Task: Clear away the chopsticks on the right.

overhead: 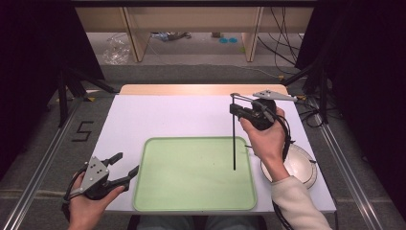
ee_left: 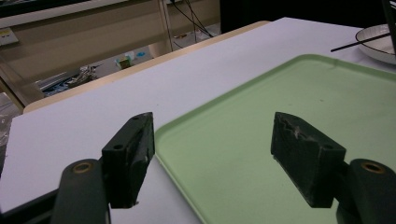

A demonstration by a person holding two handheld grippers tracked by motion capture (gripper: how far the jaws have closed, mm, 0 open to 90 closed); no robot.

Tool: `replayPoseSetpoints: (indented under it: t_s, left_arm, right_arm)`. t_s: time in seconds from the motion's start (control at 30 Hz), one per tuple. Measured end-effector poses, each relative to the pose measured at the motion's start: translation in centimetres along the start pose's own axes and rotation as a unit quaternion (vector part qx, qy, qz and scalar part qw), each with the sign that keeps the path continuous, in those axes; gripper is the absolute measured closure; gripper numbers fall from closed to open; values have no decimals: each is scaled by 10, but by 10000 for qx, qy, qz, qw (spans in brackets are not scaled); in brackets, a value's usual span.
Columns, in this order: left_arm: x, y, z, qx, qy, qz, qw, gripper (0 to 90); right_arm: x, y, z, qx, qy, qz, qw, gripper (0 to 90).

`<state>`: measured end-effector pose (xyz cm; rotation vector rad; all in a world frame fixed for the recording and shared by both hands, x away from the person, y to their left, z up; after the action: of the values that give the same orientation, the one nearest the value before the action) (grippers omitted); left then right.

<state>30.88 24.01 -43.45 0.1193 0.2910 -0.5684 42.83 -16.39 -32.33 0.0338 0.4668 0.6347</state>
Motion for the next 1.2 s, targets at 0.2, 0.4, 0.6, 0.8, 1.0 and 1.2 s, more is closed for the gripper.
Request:
replayPoseSetpoints:
  t_s: [0.2,0.4,0.6,0.8,1.0,1.2]
  left_arm:
    - [-1,0,0,7,44,17,10000,305]
    - [0,-1,0,-28,30,4,10000,305]
    - [0,-1,0,-46,29,2,10000,305]
    - [0,-2,-1,-44,35,1,10000,305]
    - [1,-2,-1,-68,41,3,10000,305]
    - [0,-2,-1,-65,41,-3,10000,305]
  right_arm:
    - [6,2,-3,329,388,-47,9987,880]
    - [11,2,-7,635,711,-213,9952,880]
    - [16,2,-10,773,938,-309,9921,880]
    - [20,1,-14,920,1293,-473,9862,880]
    - [34,-5,-27,867,1766,-671,9781,880]
    - [46,-6,-38,1236,2260,-962,9615,880]
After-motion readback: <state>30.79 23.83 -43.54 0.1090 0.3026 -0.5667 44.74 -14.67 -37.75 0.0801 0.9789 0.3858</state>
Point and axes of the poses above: each handheld gripper's, and its own axes: x roughly forward along the jaws, z roughly out of its top, y roughly to its left, the point moved 2 cm from there along x, roughly forward along the jaws, and after that the axes turned 5 degrees about -x, right-handed, at the moved point
